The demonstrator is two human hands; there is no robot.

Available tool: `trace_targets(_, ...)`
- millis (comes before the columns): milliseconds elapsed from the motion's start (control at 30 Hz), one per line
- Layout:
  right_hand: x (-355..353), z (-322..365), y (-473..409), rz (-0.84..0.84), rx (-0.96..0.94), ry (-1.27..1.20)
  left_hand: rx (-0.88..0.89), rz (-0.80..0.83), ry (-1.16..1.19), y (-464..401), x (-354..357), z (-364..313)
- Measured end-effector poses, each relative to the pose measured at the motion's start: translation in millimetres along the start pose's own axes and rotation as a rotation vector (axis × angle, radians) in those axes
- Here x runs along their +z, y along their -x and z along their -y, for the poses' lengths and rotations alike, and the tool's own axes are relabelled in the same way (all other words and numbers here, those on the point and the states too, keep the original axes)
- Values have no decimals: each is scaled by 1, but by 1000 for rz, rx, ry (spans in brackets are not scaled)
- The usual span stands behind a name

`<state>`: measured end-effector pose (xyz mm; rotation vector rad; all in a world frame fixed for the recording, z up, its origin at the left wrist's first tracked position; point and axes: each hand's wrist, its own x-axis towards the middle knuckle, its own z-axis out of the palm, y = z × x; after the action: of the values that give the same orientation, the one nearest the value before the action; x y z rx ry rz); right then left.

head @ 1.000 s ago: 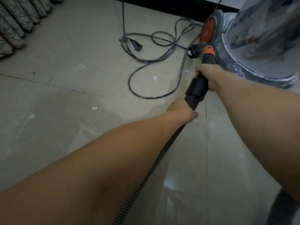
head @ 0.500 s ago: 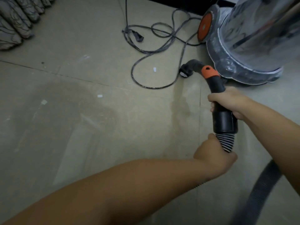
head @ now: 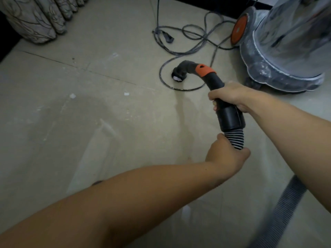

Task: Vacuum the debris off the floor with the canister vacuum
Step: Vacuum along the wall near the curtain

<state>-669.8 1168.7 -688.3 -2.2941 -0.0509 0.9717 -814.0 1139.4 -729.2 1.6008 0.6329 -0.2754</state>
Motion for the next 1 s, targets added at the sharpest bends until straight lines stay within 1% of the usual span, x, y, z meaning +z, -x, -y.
trace_targets(133, -6, -7, 16, -19, -84, -3, 17, -2, 14, 12, 7, -1)
trace_targets(200, -6, -7, 28, 14, -142, 5, 26, -27, 43, 25, 12, 1)
trace_targets(267, 5, -6, 38, 76, -197, 117, -29, -52, 158, 34, 22, 3)
trace_targets(333, 29, -5, 45, 124, -238, 252, -110, -103, 322, 42, 28, 8)
trace_targets(400, 56, -4, 44, 129, -245, 282, -165, -168, 390, 41, 24, 22)
trace_targets(467, 82, -6, 42, 127, -237, 206, -209, -244, 337, 45, 6, 45)
trace_targets(600, 146, -18, 56, 131, -228, 1, -297, -369, 71, 76, -48, 112)
trace_targets(667, 180, -26, 69, 185, -234, -33, -350, -377, -20, 96, -64, 139)
trace_targets(700, 194, -28, 74, 225, -239, -39, -359, -379, -54, 104, -69, 148)
trace_targets(767, 204, -32, 75, 240, -250, -48, -345, -363, -103, 106, -71, 157)
trace_targets(833, 195, -39, 66, 147, -246, -60, -310, -303, -145, 99, -67, 154)
trace_targets(933, 164, -65, 50, -122, -173, -113, -260, -170, -268, 81, -55, 141)
trace_targets(1000, 148, -77, 44, -205, -119, -181, -248, -136, -304, 74, -46, 138)
